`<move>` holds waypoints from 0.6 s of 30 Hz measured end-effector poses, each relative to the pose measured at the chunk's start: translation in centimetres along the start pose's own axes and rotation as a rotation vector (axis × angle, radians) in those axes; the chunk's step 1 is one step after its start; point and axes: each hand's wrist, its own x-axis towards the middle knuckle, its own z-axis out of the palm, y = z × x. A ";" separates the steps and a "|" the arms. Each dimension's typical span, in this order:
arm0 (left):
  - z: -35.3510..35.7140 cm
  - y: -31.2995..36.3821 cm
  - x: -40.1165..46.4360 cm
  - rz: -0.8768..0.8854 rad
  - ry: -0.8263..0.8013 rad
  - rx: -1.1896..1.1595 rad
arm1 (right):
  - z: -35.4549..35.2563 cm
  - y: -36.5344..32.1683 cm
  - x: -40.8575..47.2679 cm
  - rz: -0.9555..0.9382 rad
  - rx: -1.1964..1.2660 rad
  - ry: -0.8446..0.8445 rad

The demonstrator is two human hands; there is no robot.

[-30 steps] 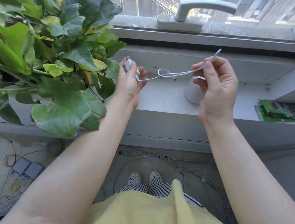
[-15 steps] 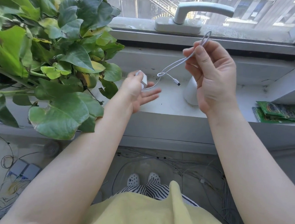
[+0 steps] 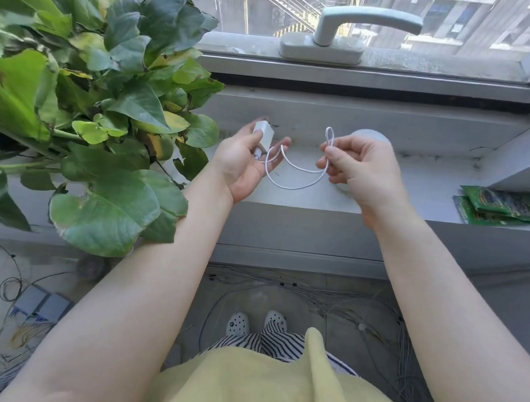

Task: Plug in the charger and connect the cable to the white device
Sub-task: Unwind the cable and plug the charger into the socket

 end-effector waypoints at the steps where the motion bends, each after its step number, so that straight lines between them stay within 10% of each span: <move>1: 0.0 -0.3 0.1 0.025 -0.018 0.081 | 0.4 0.6 0.5 0.001 -0.062 0.008; 18: -1.0 -8.1 4.6 0.553 0.587 1.450 | 5.6 7.3 4.4 -0.068 -0.643 0.173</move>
